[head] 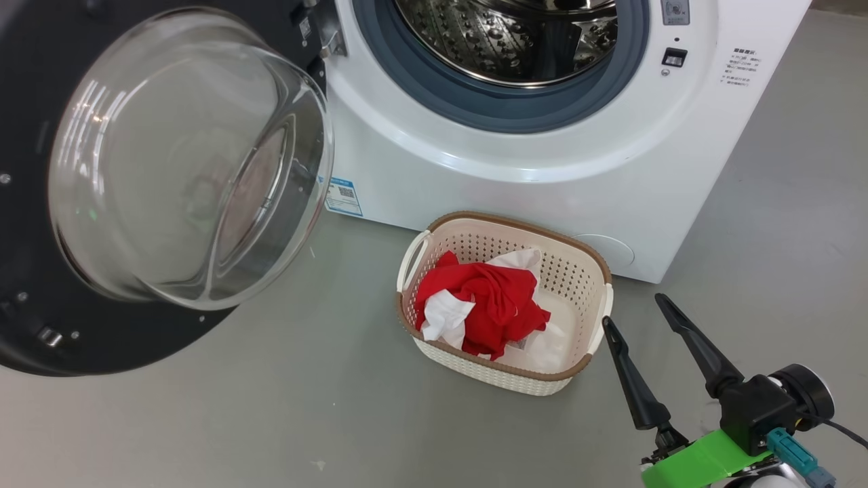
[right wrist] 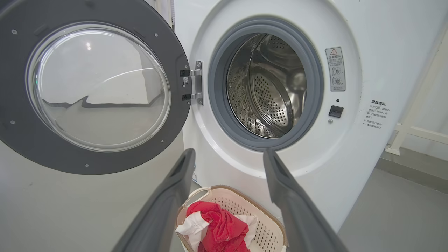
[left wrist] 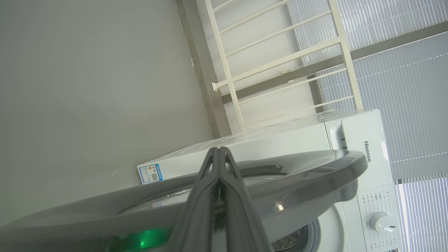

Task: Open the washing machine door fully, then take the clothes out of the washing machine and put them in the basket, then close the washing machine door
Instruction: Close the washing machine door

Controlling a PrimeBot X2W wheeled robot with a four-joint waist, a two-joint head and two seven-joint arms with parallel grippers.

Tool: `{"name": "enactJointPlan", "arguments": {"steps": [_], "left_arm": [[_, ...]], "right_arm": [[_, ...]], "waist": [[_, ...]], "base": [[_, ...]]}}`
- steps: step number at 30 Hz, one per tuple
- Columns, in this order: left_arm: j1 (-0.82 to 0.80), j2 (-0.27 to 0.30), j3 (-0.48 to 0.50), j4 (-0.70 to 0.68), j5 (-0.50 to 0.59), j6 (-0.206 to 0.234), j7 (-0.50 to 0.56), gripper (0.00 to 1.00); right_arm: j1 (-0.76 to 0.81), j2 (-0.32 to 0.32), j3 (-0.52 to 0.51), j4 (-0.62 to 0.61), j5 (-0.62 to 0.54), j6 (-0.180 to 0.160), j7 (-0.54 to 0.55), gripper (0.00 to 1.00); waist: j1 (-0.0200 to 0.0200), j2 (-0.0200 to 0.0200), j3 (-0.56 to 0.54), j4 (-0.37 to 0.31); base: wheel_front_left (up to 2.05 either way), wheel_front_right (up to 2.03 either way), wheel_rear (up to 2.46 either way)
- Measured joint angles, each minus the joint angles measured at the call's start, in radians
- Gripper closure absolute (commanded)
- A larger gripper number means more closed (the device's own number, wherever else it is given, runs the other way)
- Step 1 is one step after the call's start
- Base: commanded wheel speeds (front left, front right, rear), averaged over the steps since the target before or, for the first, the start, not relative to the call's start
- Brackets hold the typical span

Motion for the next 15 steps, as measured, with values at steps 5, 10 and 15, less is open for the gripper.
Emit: {"name": "enactJointPlan", "arguments": {"steps": [5, 10, 15], "left_arm": [[0.022, -0.033, 0.000, -0.060, -0.021, -0.018, 0.040, 1.00], [0.057, -0.073, -0.007, -0.126, -0.028, -0.021, 0.065, 1.00], [0.092, -0.116, -0.016, -0.202, -0.041, -0.018, 0.100, 1.00]], "right_arm": [[0.000, 0.006, -0.001, 0.004, 0.000, 0.000, -0.007, 0.00], [0.003, 0.011, -0.007, 0.005, 0.000, 0.000, -0.012, 0.00], [0.004, 0.018, -0.007, 0.008, 0.000, 0.000, -0.015, 0.00]], "waist": [[0.0000, 0.0000, -0.007, 0.008], [0.0000, 0.0000, -0.010, 0.020], [0.0000, 0.0000, -0.010, 0.033]], "base": [[0.00, 0.00, 0.00], [0.00, 0.00, 0.00], [0.00, 0.00, 0.00]]}}
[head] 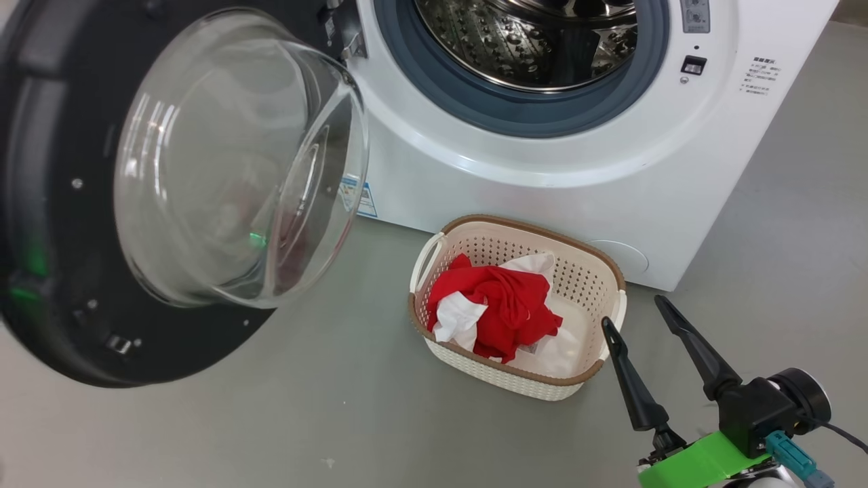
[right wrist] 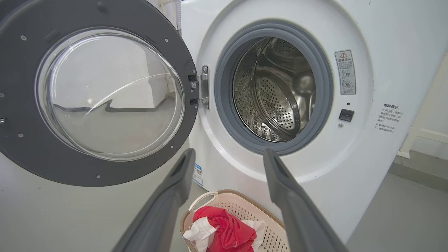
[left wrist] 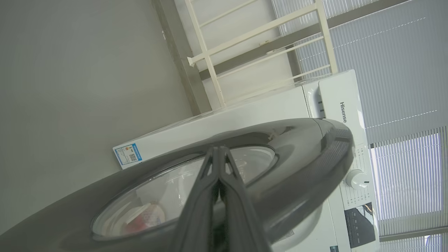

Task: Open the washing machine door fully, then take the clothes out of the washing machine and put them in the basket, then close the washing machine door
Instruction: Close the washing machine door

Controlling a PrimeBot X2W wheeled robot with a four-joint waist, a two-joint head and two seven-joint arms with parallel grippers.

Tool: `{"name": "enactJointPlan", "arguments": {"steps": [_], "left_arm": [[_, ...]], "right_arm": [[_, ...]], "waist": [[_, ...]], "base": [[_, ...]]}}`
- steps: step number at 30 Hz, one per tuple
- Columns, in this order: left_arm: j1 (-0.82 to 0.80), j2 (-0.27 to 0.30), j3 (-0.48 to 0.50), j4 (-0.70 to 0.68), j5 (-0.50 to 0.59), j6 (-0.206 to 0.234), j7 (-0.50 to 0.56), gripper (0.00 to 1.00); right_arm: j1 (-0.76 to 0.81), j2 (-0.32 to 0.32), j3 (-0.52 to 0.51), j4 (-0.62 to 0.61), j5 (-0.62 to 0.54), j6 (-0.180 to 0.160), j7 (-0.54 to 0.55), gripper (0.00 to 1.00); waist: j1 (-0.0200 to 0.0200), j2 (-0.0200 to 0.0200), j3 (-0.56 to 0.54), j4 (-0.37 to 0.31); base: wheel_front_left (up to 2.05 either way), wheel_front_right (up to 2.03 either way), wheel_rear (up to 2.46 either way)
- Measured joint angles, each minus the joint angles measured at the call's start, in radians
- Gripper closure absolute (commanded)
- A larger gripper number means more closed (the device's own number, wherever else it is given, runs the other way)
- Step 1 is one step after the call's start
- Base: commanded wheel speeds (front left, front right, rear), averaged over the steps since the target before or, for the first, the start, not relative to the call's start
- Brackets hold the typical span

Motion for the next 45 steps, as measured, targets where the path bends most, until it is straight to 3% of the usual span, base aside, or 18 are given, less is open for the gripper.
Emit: {"name": "enactJointPlan", "arguments": {"steps": [24, 45], "left_arm": [[0.244, -0.229, -0.067, -0.504, -0.051, 0.128, 0.104, 1.00], [0.353, -0.269, -0.176, -0.674, -0.177, 0.187, 0.091, 1.00]], "right_arm": [[0.003, 0.018, -0.012, 0.016, 0.000, 0.000, -0.018, 0.00], [0.002, 0.022, -0.017, 0.029, 0.010, 0.000, -0.019, 0.00]], "waist": [[0.0000, 0.0000, -0.008, 0.022], [0.0000, 0.0000, -0.003, -0.036]], "base": [[0.00, 0.00, 0.00], [0.00, 0.00, 0.00]]}}
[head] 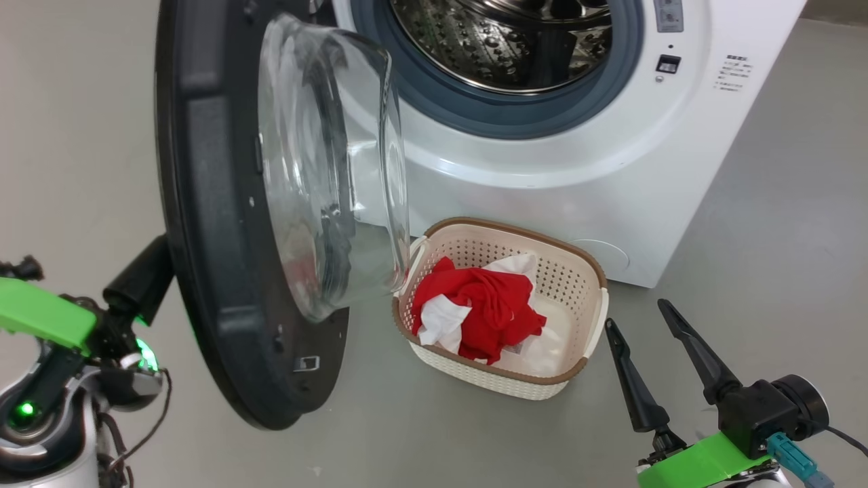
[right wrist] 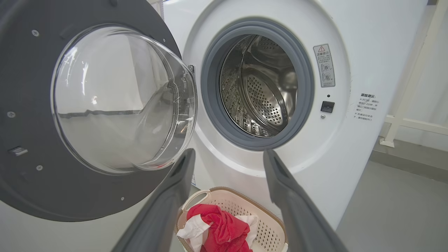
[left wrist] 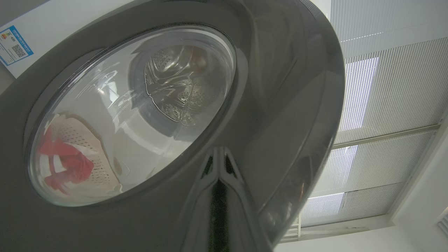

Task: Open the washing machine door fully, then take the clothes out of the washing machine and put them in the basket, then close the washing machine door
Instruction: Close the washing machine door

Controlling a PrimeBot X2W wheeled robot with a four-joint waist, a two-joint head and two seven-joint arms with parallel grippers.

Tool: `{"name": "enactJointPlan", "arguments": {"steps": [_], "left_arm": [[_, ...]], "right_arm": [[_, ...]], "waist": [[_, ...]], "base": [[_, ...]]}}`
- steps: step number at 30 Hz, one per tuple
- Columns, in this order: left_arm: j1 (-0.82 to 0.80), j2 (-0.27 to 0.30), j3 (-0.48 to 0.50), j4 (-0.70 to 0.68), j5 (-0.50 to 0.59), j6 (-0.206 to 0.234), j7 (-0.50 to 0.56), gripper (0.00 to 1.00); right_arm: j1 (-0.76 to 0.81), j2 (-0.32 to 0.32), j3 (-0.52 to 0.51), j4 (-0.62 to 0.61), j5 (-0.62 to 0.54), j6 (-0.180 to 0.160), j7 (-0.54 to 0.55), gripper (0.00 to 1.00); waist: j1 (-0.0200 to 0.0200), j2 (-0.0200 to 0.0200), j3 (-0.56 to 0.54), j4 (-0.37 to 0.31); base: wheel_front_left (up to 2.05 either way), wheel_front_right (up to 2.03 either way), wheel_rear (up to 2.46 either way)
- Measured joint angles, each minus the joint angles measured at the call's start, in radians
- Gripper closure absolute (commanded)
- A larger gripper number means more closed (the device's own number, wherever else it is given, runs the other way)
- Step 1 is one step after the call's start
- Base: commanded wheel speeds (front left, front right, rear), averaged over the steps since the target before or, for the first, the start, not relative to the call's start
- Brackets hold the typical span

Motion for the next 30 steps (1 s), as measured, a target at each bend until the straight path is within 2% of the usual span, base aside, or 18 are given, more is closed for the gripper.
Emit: {"name": "enactJointPlan", "arguments": {"steps": [7, 23, 30], "left_arm": [[0.034, 0.000, -0.065, -0.020, -0.071, 0.003, -0.046, 1.00], [0.069, 0.001, -0.180, -0.043, -0.147, 0.008, -0.137, 1.00], [0.068, 0.001, -0.216, -0.018, -0.158, -0.011, -0.172, 1.00]], "right_arm": [[0.000, 0.001, -0.003, 0.005, 0.006, 0.000, 0.000, 0.00], [0.000, 0.002, -0.003, 0.004, 0.009, 0.000, -0.007, 0.00], [0.000, 0.002, 0.000, 0.003, 0.017, 0.000, -0.007, 0.00]], "waist": [[0.0000, 0.0000, 0.000, -0.040], [0.0000, 0.0000, -0.004, -0.109], [0.0000, 0.0000, 0.005, -0.144]], "base": [[0.00, 0.00, 0.00], [0.00, 0.00, 0.00], [0.00, 0.00, 0.00]]}}
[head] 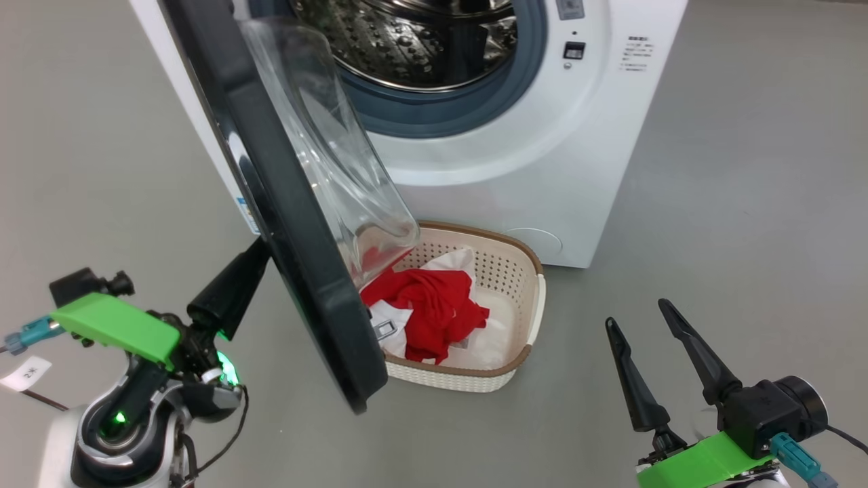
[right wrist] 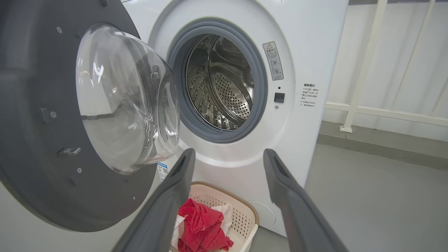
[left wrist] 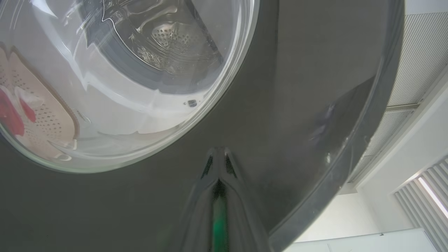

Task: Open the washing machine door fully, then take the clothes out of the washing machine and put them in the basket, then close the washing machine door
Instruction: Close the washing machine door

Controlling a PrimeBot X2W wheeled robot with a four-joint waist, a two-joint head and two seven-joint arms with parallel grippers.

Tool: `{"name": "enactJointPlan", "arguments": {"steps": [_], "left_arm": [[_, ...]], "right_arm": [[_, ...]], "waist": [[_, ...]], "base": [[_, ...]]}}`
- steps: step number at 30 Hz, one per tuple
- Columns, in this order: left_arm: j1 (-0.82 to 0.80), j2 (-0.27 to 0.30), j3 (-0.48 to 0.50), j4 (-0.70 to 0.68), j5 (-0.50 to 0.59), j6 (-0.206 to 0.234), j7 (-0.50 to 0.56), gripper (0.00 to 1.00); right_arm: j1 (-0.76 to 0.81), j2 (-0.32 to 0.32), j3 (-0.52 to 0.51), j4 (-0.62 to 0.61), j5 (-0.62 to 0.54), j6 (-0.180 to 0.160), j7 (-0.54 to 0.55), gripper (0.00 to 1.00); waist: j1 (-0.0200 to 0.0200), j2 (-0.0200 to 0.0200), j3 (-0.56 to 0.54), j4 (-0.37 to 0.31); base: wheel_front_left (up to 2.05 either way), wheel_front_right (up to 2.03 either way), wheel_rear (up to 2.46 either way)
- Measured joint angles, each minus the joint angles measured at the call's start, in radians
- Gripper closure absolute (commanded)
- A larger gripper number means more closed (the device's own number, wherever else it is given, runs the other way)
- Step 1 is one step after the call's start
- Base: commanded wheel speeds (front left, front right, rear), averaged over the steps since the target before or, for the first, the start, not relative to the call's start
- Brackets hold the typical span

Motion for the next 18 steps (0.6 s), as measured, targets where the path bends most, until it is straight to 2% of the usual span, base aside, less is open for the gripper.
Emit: {"name": "enactJointPlan", "arguments": {"steps": [11, 18], "left_arm": [[-0.048, 0.000, -0.043, 0.062, -0.053, -0.042, -0.035, 1.00], [-0.093, 0.000, -0.057, 0.096, -0.076, -0.053, -0.053, 1.00]], "right_arm": [[-0.008, 0.000, -0.001, -0.001, 0.009, 0.000, 0.000, 0.00], [-0.013, 0.001, 0.001, -0.001, 0.013, 0.000, 0.000, 0.00]], "waist": [[0.0000, 0.0000, 0.025, -0.066], [-0.0001, 0.0000, 0.044, -0.100]], "base": [[0.00, 0.00, 0.00], [0.00, 0.00, 0.00]]}}
